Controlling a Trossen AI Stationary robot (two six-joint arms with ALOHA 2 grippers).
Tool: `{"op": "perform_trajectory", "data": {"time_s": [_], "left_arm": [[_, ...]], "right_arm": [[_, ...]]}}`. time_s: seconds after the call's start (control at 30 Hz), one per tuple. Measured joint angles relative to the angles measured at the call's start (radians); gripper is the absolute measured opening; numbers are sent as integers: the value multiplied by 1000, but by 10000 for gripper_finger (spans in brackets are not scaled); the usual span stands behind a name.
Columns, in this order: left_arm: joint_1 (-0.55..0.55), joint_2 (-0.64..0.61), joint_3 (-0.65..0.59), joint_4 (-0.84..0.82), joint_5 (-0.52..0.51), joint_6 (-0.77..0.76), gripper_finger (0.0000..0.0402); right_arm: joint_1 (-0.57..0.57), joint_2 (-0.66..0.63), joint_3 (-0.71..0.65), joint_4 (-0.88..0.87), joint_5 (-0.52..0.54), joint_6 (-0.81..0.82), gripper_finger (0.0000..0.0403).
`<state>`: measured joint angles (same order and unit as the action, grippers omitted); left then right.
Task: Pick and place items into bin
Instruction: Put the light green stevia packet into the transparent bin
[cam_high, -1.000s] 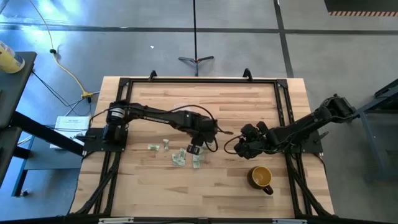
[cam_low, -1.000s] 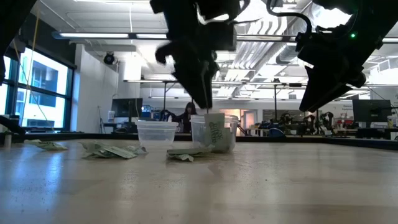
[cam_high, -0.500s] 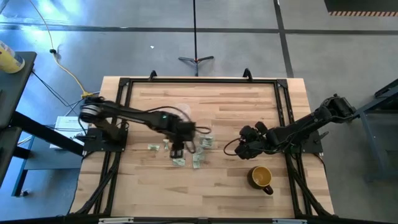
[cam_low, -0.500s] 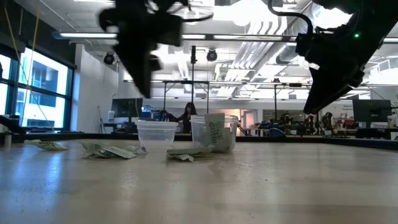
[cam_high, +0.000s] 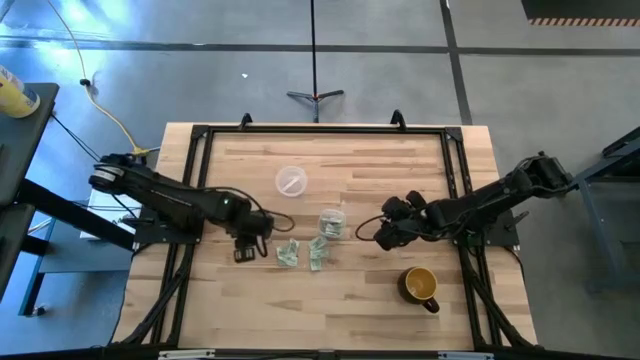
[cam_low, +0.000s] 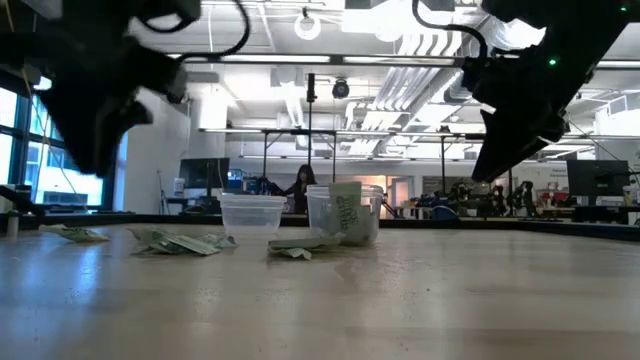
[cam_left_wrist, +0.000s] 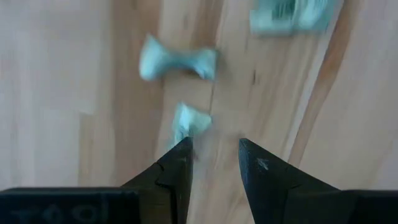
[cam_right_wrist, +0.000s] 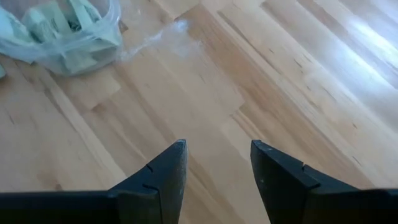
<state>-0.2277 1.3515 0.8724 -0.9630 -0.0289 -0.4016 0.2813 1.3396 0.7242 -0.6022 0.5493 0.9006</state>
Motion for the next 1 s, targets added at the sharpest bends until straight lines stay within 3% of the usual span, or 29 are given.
{"op": "perform_trajectory", "data": {"time_s": [0.47, 0.6, 0.8, 1.0], "left_arm": [[-8, -1, -258, 271, 13, 90, 163], [-8, -1, -254, 233, -23, 96, 163], [-8, -5, -173, 177, 17, 130, 163], [3, -35, -160, 148, -53, 206, 163]], "right_arm": [[-40, 0, 0, 47, -31, -2, 170], [-40, 0, 0, 47, -40, -1, 169], [-50, 0, 0, 47, -40, -1, 170], [-91, 0, 0, 47, -40, -2, 169]]}}
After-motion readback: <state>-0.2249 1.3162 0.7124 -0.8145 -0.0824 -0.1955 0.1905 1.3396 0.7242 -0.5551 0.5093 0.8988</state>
